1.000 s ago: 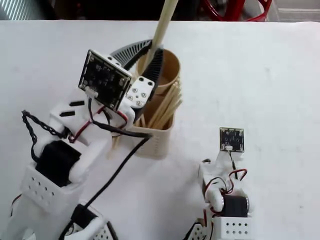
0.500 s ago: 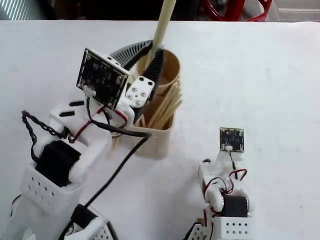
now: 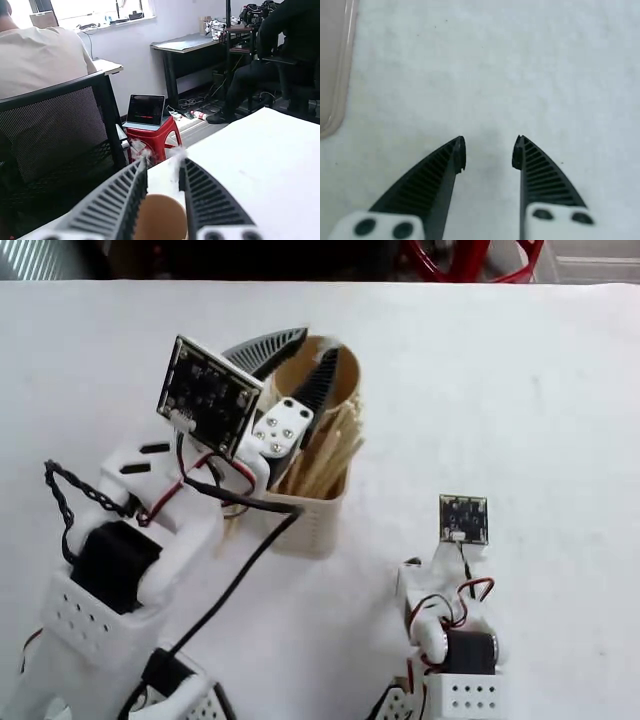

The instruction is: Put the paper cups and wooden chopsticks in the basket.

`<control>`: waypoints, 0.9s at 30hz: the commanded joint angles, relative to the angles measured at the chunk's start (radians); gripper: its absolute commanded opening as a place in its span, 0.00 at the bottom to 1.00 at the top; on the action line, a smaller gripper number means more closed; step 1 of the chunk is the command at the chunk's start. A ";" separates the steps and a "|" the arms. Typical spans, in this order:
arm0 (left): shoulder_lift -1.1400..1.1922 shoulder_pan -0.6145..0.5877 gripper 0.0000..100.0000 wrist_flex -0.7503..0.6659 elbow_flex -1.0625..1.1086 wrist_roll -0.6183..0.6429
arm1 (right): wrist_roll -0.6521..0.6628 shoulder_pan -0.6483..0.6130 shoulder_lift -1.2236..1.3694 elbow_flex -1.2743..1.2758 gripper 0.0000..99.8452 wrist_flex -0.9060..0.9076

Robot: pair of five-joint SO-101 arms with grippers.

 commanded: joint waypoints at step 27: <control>0.369 -0.651 0.14 -0.207 0.408 0.095 | 0.008 -0.002 -0.008 0.009 0.16 0.007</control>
